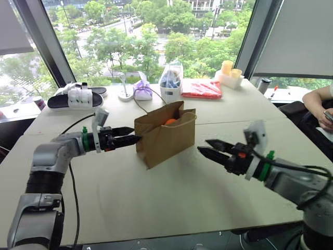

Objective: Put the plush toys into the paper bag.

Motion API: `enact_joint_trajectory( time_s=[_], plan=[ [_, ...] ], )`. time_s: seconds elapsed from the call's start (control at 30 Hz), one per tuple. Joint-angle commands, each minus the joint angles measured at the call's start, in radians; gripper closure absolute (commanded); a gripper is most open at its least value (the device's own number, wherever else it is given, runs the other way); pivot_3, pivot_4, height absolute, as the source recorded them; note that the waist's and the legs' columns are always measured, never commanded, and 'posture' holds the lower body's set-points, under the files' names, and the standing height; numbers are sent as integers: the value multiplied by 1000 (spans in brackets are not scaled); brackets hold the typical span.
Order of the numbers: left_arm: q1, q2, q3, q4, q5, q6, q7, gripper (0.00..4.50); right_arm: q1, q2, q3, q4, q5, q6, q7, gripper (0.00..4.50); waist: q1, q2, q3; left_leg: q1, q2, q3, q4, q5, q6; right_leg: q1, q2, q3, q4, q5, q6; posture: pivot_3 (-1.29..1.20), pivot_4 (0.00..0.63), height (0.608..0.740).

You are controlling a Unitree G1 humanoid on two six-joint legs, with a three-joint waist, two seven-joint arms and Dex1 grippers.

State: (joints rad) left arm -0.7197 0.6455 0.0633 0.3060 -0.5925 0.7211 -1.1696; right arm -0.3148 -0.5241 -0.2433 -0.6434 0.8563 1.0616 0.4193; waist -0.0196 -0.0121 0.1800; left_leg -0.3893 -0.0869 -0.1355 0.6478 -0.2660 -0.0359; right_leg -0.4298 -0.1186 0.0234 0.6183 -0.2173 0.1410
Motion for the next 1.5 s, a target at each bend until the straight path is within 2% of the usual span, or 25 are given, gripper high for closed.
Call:
enact_joint_trajectory(
  time_s=[0.03, 0.23, 0.5, 0.7, 0.93, 0.97, 1.0, 1.03, 1.23, 1.5],
  plan=[
    [-35, -2, -6, 3, 24, -47, -25, 0, -29, 39, 163, 71, -131, -124, 2, 4326, 0, 0, 0, 0, 0, 0, 0, 0, 0, 0, 0, 0, 0, 0, 0, 0, 150, 740],
    [-26, -17, -30, -19, 49, -71, -43, 0, -147, 136, 334, 267, -292, -256, 3, 4326, 2, 0, 0, -1, 0, 0, 0, 0, 0, -1, 0, 0, 0, 0, 0, 0, 150, 740],
    [8, -81, -36, -46, 90, -129, 46, 0, -226, 220, 406, 444, -425, -364, 6, 4326, 4, 0, 0, -1, 0, -1, 0, 0, -1, -1, 0, 0, 0, 0, 0, 0, 150, 740],
    [34, -151, -44, -47, 131, -203, 114, 0, -219, 238, 405, 451, -454, -360, 13, 4326, 3, 0, 0, -1, 0, -2, 0, 1, -1, -2, 0, 0, 0, 0, 0, 0, 150, 740],
    [33, -196, -13, -35, 123, -225, 163, 0, -121, 186, 322, 296, -410, -278, 5, 4326, 7, 0, 0, -1, -1, -2, 0, 0, -1, -2, 0, 0, 0, 0, 0, 0, 150, 740],
    [32, -202, -10, -35, 119, -227, 165, 527, -106, 179, 306, 270, -400, -257, 0, 4370, 7, 0, 0, -1, -1, -2, 0, 0, -1, -2, 0, 0, 0, 0, 0, 0, 150, 740],
    [34, -206, -9, -39, 118, -229, 168, 814, -88, 171, 291, 242, -392, -238, -5, 4370, 7, 0, 0, -1, -1, -3, 0, 0, -1, -1, 0, 0, 0, 0, 0, 0, 150, 740],
    [36, -209, -10, -42, 118, -231, 171, 1281, -72, 163, 277, 218, -385, -222, -11, 4370, 6, 0, 0, -1, -1, -3, 0, 0, -1, -2, 0, 0, 0, 0, 0, 0, 150, 740],
    [51, -224, -11, -54, 113, -230, 177, 4365, 52, 89, 166, 67, -338, -130, -30, 4370, 6, 0, 0, -1, -1, -2, 0, 0, -1, -1, 0, 0, 0, 0, 0, 0, 150, 740],
    [-28, -223, -33, 28, 89, -209, 59, 4439, 155, -21, -23, -24, -285, -58, -31, 4370, 12, 0, 0, -1, -1, -1, 1, 0, -1, 0, 0, 0, -1, 0, 0, 0, 150, 740]
  ],
)
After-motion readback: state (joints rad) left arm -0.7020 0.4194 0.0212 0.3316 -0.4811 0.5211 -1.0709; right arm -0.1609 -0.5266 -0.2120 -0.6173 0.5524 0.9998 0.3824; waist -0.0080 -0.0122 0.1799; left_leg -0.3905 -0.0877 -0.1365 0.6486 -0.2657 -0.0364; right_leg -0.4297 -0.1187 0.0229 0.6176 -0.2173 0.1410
